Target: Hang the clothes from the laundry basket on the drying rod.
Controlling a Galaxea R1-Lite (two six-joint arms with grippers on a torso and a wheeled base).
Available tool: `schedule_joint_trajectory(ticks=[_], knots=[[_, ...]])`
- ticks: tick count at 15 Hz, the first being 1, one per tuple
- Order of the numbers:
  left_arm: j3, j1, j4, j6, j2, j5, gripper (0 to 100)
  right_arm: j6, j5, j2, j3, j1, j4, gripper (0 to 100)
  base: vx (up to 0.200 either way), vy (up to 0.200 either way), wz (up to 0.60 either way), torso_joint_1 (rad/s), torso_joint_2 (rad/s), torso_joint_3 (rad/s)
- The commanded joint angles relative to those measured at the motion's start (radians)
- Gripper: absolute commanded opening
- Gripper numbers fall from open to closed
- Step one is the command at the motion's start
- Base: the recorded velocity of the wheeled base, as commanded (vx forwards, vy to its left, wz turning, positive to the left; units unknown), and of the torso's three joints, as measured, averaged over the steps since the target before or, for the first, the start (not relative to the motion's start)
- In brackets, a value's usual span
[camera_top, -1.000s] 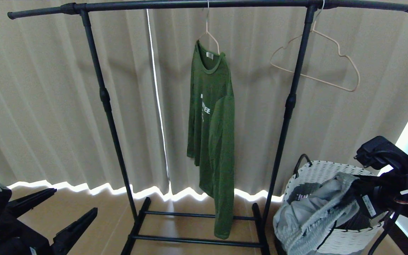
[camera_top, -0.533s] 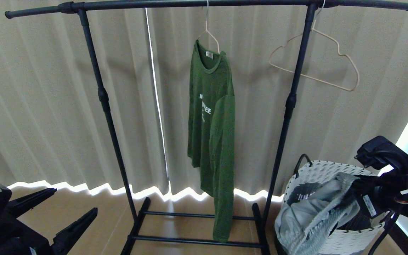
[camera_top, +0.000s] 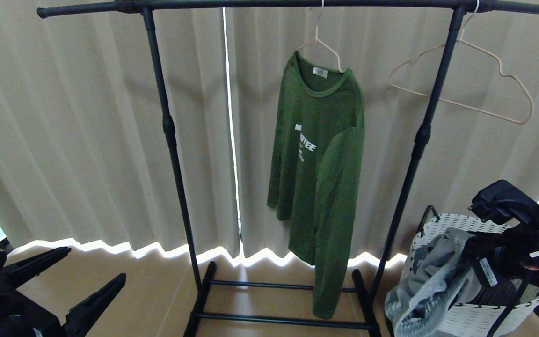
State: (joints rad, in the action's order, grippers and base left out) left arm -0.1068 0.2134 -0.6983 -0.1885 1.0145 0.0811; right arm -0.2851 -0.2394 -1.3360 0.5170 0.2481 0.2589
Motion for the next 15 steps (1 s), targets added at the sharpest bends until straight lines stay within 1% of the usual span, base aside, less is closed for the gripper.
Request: schedule_joint_trajectory(ticks=[1, 6, 10, 12, 13, 15], knots=[[0.001, 0.000, 0.000, -0.002, -0.004, 0.000, 100, 0.001, 0.000, 0.000, 0.001, 0.000, 0.003, 0, 0.000, 0.000, 0.00, 0.000, 0.00, 0.000], [0.006, 0.003, 0.000, -0.006, -0.002, 0.000, 100, -0.003, 0.011, 0.038, 0.017, 0.002, 0.002, 0, 0.000, 0.000, 0.00, 0.000, 0.00, 0.000], [0.033, 0.012, 0.003, -0.009, -0.004, 0.002, 100, -0.006, 0.012, 0.084, -0.012, 0.008, 0.003, 0, 0.000, 0.000, 0.00, 0.000, 0.00, 0.000], [0.027, 0.015, 0.003, -0.009, 0.001, 0.002, 100, -0.008, 0.012, 0.107, -0.015, 0.010, 0.000, 0, 0.000, 0.000, 0.00, 0.000, 0.00, 0.000], [0.026, 0.018, 0.003, -0.017, 0.003, 0.002, 100, -0.009, 0.012, 0.121, -0.012, 0.010, -0.004, 0, 0.000, 0.000, 0.00, 0.000, 0.00, 0.000], [0.036, 0.023, 0.003, -0.065, 0.003, 0.002, 100, -0.011, 0.012, 0.123, -0.015, 0.011, -0.004, 0, 0.000, 0.000, 0.00, 0.000, 0.00, 0.000]])
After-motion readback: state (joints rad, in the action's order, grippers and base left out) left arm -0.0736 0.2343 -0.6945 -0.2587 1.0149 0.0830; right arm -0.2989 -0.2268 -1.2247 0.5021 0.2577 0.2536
